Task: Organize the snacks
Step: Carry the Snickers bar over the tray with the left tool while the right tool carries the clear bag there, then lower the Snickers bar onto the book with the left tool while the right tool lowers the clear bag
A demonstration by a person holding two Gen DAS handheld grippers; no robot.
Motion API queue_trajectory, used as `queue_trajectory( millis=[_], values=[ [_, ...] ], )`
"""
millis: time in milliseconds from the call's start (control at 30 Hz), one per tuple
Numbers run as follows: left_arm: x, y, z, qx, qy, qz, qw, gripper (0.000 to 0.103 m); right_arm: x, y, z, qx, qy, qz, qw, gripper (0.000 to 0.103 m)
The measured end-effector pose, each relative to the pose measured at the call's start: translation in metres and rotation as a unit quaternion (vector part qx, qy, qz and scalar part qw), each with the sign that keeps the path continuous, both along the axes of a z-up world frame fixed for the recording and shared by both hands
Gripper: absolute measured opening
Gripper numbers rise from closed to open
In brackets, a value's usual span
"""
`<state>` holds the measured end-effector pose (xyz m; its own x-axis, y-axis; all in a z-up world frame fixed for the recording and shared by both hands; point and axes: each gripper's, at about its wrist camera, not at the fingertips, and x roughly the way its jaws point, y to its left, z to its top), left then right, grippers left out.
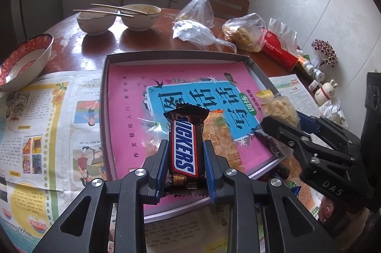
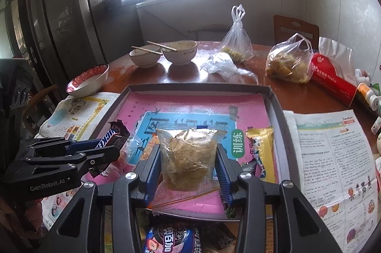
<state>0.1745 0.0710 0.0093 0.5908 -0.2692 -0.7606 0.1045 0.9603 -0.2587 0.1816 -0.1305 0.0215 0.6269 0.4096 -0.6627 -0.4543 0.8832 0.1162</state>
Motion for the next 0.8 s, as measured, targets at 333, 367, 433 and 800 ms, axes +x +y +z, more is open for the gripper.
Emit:
queue_trajectory(
  millis=[333, 367, 433, 800],
  values=[
    [-0.001, -0.009, -0.001, 0.006, -0.005, -0.01, 0.9999, 0.029, 0.003, 0.009, -0.018, 0.0, 0.018, 0.024, 1.0, 0.044],
    [-0.001, -0.01, -0.001, 0.007, -0.006, -0.01, 0.9999, 0.029, 0.004, 0.009, -0.02, -0.002, 0.02, 0.024, 1.0, 0.044],
    [-0.001, -0.011, -0.001, 0.011, -0.006, -0.01, 0.9999, 0.029, 0.004, 0.011, -0.024, -0.006, 0.023, 0.025, 0.999, 0.044],
    [0.001, -0.023, -0.001, -0.003, -0.001, -0.03, 0.9995, 0.029, 0.005, 0.011, -0.03, -0.033, 0.021, 0.013, 0.999, 0.044]
  ],
)
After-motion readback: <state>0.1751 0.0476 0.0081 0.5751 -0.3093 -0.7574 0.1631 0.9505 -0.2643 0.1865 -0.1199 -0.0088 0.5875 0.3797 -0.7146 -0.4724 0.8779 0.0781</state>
